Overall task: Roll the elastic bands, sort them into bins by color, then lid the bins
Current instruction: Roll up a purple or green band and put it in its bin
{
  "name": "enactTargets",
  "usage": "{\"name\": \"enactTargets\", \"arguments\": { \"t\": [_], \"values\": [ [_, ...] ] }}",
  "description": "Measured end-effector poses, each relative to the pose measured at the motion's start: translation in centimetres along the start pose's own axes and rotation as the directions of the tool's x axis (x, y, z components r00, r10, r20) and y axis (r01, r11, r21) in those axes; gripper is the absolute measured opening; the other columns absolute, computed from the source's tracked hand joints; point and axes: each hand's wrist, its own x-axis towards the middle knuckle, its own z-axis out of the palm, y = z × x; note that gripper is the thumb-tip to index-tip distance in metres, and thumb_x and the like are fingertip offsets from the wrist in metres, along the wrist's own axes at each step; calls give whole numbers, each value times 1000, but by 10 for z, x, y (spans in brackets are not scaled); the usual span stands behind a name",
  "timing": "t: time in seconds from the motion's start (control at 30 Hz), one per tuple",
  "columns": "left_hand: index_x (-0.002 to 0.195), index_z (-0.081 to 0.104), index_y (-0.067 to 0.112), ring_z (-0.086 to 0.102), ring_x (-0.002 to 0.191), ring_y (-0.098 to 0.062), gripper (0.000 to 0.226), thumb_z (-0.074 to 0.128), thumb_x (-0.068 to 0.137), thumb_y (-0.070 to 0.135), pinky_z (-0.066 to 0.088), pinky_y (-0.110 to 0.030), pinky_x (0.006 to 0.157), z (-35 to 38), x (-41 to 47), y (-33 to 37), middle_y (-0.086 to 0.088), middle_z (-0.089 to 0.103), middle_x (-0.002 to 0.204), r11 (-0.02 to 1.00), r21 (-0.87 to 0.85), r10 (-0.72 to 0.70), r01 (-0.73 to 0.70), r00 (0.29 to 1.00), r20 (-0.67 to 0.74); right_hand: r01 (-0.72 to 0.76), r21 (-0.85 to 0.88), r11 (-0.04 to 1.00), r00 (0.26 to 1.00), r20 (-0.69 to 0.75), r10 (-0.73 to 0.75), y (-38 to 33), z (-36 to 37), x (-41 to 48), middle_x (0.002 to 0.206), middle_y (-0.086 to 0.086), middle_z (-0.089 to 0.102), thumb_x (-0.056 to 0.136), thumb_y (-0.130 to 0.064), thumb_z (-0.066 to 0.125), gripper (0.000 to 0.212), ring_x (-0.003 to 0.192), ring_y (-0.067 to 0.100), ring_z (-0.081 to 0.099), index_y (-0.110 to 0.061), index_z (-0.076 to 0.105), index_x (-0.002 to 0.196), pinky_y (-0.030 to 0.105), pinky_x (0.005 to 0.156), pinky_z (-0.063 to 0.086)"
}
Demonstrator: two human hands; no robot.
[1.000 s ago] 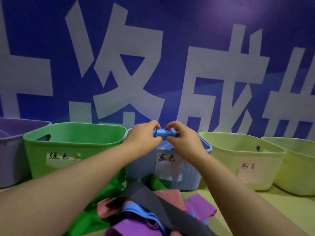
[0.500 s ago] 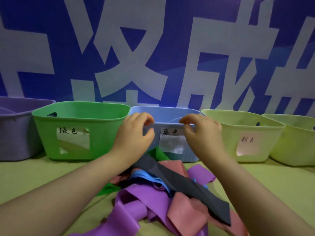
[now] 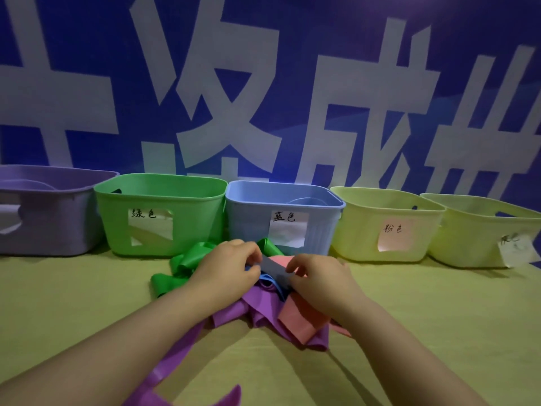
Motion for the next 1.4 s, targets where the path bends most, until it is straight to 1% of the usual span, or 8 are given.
{"name": "enactTargets", "arguments": {
  "t": [0.33, 0.43, 0.6, 0.73, 0.83, 1.0, 1.13, 1.4],
  "values": [
    [93, 64, 18, 54, 92, -17, 14, 54, 84, 17, 36, -25, 75, -20, -3, 26, -1, 61, 95, 999, 9, 52, -52, 998, 22, -45, 52, 998, 999, -4, 46, -2, 4, -22, 110, -8, 65, 86, -34, 50, 24, 107, 19, 55, -34, 60, 108, 33, 89, 37],
    [88, 60, 21, 55, 90, -21, 10, 52, 84, 18, 43, -30, 76, -32, -6, 26, -1, 60, 93, 997, 72, -15, 13, 999, 28, -21, 62, 998, 999, -24, 23, -7, 6, -23, 108, -8, 66, 86, -33, 52, 23, 105, 18, 56, -34, 62, 106, 34, 92, 38],
    [93, 59, 21, 56, 96, -23, 15, 49, 88, 30, 41, -28, 71, -37, -18, 17, -4, 63, 104, 887, 452, -245, 92, 924, 294, 9, 86, 996, 1000, -7, -8, -13, 10, -22, 109, -8, 67, 86, -31, 52, 23, 104, 18, 57, -35, 62, 106, 34, 90, 39],
    [99, 60, 21, 57, 94, -19, 38, 56, 82, 55, 39, -26, 68, -27, -24, 16, -1, 63, 103, 914, 399, -256, 74, 868, 425, 49, 82, 995, 999, -16, -48, -15, 11, -25, 107, -10, 64, 86, -39, 53, 23, 103, 17, 55, -38, 63, 107, 34, 81, 30],
    [107, 55, 21, 54, 97, -19, 50, 66, 73, 57, 42, -29, 74, -20, -26, 14, 1, 60, 106, 909, 415, -244, 28, 844, 478, 86, 42, 995, 996, -31, -85, -17, 12, -26, 102, -8, 60, 80, -53, 58, 31, 100, 17, 51, -37, 63, 106, 34, 78, 28],
    [107, 56, 26, 54, 99, -21, 25, 57, 82, 33, 36, -26, 68, -18, -23, 14, -1, 60, 107, 896, 443, -203, 20, 906, 371, 128, -63, 990, 992, 25, -126, -19, 13, -28, 101, -8, 59, 72, -61, 63, 44, 99, 16, 46, -35, 63, 109, 35, 83, 30],
    [88, 53, 26, 53, 91, -22, 7, 56, 82, 24, 35, -26, 65, -26, -19, 16, -2, 61, 98, 921, 388, -166, 38, 939, 301, 127, 30, 991, 992, -25, -127, -21, 12, -28, 94, -5, 67, 82, -38, 54, 22, 96, 19, 49, -29, 67, 98, 38, 93, 30],
    [81, 51, 26, 46, 72, -15, 15, 61, 83, 16, 29, -26, 58, -56, -2, 27, 5, 50, 76, 992, 95, -94, 83, 987, 126, 119, 241, 963, 988, -120, -92, -26, 2, -28, 95, -11, 66, 86, -37, 55, 21, 99, 12, 57, -31, 63, 104, 36, 92, 40]
  ]
}}
